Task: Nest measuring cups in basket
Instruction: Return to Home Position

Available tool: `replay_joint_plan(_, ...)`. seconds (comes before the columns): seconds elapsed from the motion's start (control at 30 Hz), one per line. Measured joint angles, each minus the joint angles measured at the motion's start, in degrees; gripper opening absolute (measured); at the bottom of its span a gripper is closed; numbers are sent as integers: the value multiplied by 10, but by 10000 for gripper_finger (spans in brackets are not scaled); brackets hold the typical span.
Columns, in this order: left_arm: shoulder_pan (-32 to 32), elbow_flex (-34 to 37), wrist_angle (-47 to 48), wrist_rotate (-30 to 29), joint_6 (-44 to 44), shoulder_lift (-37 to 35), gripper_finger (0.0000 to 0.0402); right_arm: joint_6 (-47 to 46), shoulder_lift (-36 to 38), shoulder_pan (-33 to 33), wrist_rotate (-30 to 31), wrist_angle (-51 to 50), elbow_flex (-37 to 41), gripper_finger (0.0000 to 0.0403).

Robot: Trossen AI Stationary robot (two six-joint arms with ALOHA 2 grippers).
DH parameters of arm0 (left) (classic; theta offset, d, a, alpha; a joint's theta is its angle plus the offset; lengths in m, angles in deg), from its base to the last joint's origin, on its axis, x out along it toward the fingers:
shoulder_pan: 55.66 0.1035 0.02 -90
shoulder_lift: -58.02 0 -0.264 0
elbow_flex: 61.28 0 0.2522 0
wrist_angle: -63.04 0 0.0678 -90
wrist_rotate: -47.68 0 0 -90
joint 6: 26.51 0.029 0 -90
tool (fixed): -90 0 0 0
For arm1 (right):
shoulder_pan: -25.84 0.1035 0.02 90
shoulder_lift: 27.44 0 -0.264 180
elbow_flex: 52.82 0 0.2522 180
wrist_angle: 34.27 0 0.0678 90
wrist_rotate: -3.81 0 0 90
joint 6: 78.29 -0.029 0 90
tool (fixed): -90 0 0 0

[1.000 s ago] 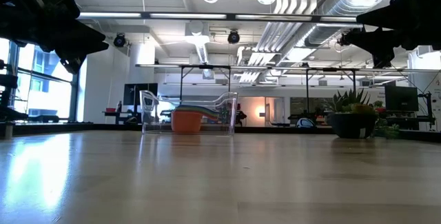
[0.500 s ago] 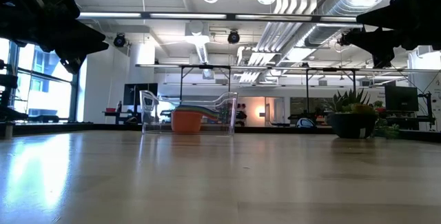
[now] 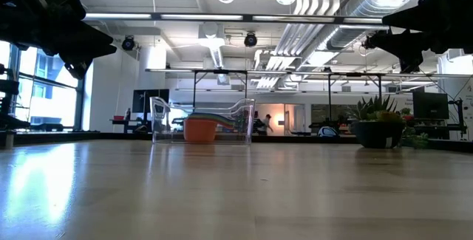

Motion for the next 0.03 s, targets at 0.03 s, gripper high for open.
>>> replay_joint_plan(0.03, 0, 0, 0, 0, 0, 0, 85, 0, 0, 0, 0, 0, 0, 229)
